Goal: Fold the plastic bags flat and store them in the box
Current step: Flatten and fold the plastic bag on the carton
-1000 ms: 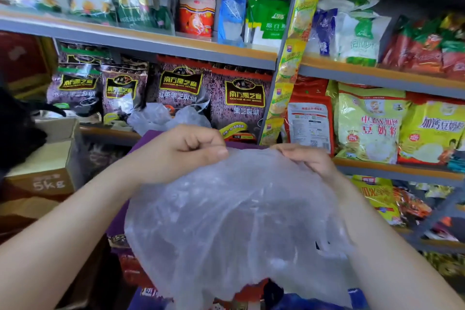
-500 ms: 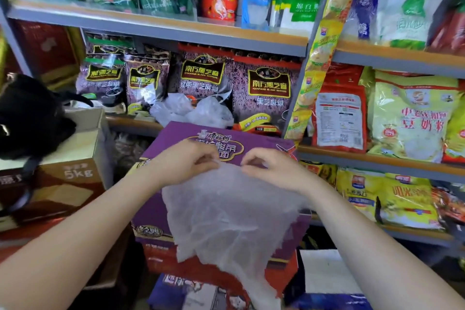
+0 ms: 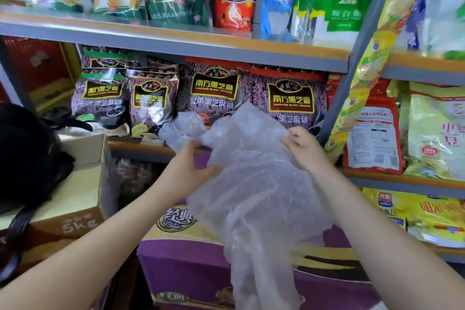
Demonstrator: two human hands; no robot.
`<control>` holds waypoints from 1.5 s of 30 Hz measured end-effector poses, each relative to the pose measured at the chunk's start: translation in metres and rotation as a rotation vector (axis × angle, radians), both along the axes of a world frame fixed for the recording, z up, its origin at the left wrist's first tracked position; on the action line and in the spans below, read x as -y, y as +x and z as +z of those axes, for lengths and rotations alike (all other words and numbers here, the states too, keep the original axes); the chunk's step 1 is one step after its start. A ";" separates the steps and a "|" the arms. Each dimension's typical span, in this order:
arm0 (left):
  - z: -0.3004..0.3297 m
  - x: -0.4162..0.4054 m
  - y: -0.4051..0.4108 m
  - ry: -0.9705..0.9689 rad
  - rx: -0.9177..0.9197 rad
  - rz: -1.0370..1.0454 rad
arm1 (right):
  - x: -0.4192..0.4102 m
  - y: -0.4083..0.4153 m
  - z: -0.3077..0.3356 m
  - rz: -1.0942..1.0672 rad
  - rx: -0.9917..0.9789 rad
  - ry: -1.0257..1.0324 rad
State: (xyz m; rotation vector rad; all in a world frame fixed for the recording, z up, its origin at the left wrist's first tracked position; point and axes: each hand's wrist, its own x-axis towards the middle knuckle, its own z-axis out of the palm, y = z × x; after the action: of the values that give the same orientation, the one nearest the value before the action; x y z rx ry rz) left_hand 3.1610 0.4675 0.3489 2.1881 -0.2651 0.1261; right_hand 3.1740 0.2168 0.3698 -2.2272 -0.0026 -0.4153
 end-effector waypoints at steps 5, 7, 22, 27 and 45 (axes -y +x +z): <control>-0.013 -0.010 0.012 -0.132 -0.052 -0.163 | 0.003 0.015 -0.009 -0.083 -0.249 0.247; -0.009 -0.004 0.015 -0.174 0.004 -0.205 | 0.002 0.025 -0.002 -0.106 -0.430 0.126; -0.017 0.002 0.036 -0.121 0.015 0.117 | -0.040 0.007 0.049 0.111 -0.008 -0.495; -0.022 0.014 0.036 -0.474 -0.342 0.046 | -0.075 -0.043 0.004 0.355 -0.140 -0.927; -0.040 0.003 0.047 -0.513 -0.329 0.202 | -0.032 -0.058 -0.052 0.140 -0.190 -0.632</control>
State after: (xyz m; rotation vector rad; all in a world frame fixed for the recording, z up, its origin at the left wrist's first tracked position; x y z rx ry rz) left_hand 3.2079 0.4643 0.3084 1.6846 0.1624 -0.0519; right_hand 3.1157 0.2489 0.3182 -2.8584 -0.2144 -0.1286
